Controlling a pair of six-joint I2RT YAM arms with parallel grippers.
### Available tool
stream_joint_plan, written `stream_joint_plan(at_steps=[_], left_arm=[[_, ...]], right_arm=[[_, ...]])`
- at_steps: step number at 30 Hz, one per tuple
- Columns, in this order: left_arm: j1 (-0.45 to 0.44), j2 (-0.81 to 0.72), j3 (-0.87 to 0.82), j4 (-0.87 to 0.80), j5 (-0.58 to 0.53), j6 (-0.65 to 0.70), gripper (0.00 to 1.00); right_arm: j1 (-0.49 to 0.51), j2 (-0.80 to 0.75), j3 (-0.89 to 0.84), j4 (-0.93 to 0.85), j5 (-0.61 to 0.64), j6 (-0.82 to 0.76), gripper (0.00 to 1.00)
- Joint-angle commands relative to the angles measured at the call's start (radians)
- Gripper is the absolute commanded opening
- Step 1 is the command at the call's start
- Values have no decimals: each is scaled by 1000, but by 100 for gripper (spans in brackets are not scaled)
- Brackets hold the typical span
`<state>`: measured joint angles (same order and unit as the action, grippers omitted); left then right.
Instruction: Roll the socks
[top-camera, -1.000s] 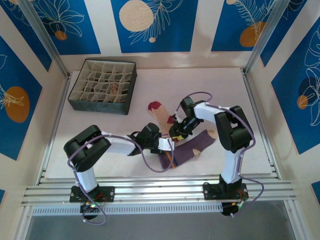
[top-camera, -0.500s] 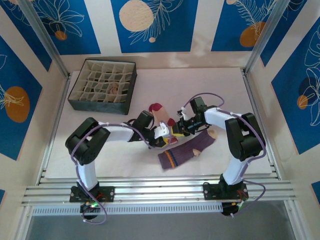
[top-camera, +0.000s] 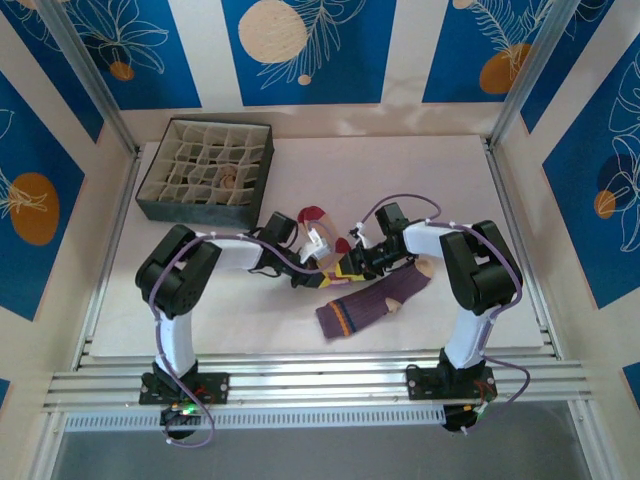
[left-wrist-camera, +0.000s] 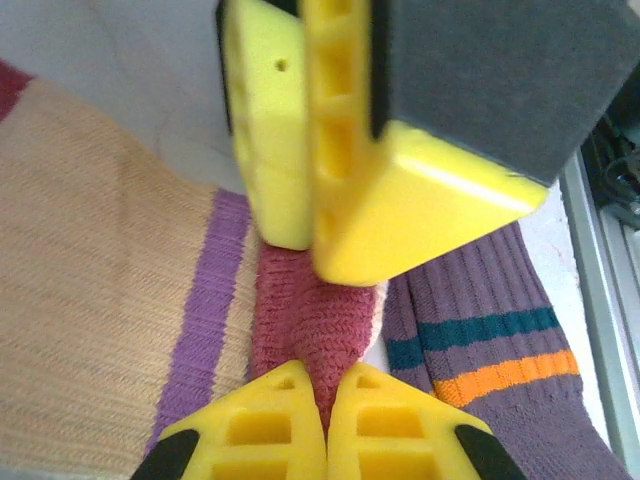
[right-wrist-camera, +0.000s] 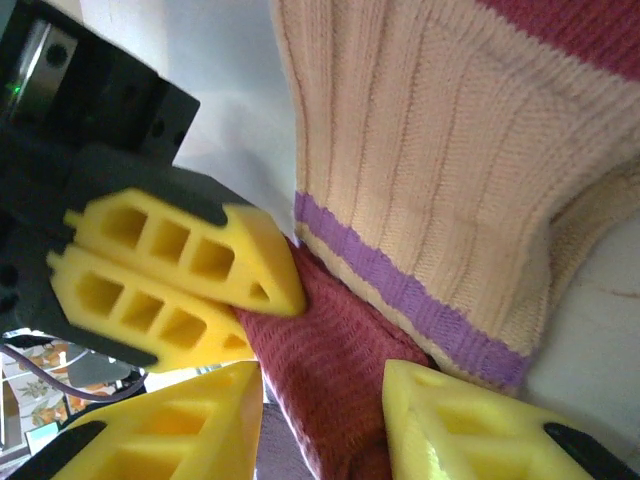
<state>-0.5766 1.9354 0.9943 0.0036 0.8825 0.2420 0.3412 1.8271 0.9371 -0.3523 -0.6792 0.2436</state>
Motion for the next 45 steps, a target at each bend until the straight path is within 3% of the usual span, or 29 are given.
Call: stream_joint_plan(at_steps=[1,10,19,22,24,27,33,39,42,45], left_arm=[[23,46,56,-83,46,-77,0],[23,92,112,-205,4,-95,0],[52,119,112,-152,-3,-228,0],[52,104,94,-126,-35,-230,0],[52,78,67,-94,-75,-218,12],[51,20,10,-37,-121,-180,23],[35,-148,-115,118,-178,-99,30],[-56,-318,-233,198,-304,144,31],[-103,-375,-339,373,-396,246,38],[-141,-389,-390,477,-478,358,38]], right_arm=[[11,-2,-19,6,-17,-33,37],[75,13,19,-54,99,-39,31],[120,0,56,-129,237,-16,26],[122,23,95,-207,287,18,13],[117,36,117,-249,309,41,5],[112,53,148,-298,337,61,1],[106,111,221,-391,374,55,0],[99,146,263,-435,362,38,0],[95,172,287,-462,339,25,0],[88,199,311,-492,311,15,0]])
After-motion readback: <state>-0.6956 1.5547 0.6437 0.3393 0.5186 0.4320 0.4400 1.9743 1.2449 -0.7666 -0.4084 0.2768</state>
